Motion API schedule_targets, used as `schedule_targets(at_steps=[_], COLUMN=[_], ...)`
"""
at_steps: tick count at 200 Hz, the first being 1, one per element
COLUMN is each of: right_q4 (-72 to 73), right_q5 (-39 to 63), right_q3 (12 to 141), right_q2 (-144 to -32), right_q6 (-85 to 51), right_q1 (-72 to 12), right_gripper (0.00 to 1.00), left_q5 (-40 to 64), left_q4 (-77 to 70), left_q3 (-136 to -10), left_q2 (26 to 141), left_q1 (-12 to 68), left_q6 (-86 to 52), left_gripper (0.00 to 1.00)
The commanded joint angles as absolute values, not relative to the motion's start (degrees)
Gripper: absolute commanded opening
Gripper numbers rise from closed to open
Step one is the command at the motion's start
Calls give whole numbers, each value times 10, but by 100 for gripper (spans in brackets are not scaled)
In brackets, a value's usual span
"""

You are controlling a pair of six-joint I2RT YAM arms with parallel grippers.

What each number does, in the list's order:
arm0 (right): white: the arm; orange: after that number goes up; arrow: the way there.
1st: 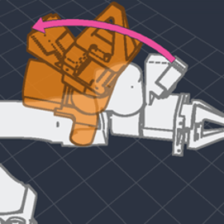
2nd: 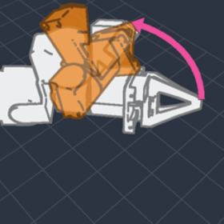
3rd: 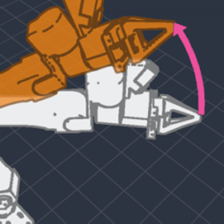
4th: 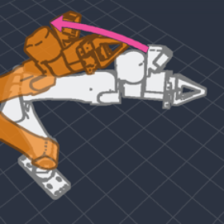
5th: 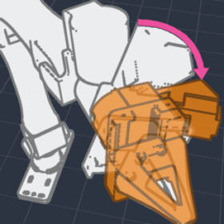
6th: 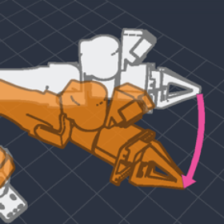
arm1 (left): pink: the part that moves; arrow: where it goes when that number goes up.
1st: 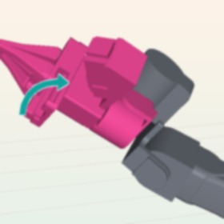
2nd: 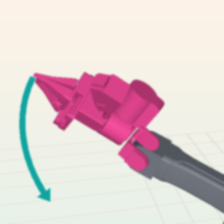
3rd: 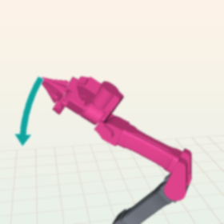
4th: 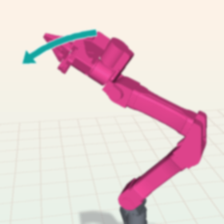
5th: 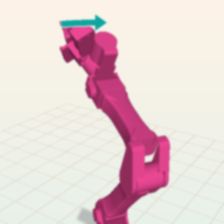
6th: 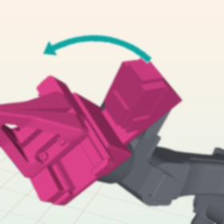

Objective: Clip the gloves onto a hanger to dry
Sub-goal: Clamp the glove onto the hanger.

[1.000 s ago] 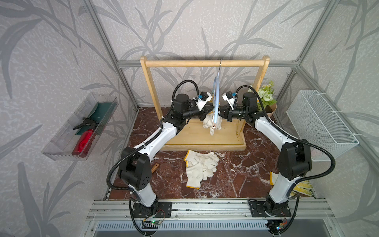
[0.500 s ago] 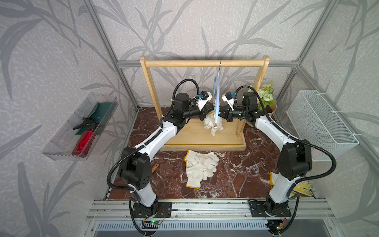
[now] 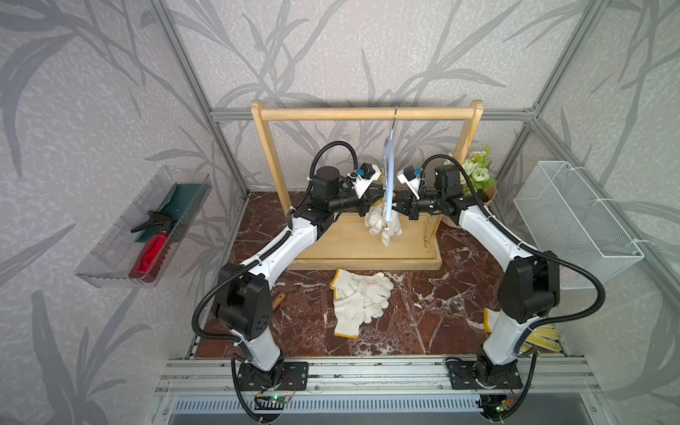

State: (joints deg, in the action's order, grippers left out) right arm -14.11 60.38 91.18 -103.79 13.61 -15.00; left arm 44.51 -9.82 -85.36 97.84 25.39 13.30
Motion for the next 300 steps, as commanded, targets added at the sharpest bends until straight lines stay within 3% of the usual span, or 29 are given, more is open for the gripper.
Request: schedule_targets(at_steps=[1,125,164,300], right_q4=[-159,-124,-54,-32], right_q5=[604,619,642,642], right_q3=[935,949,926,900], right_q2=[-1034,-1030,-1017,-992], right_q6=[142,95,35,22], right_q1=[-142,-134,-117,-115], right_gripper=[0,0,0,0], left_q5=[460,467,473,445], left_q4=[-67,-53,-40,-68], left_q3=[-863,-858,-856,-836], left_q2=[990,988,987,983], left_q1=[252,252,252,252], left_q6=[141,156,173,173], left_gripper=[0,0,0,0])
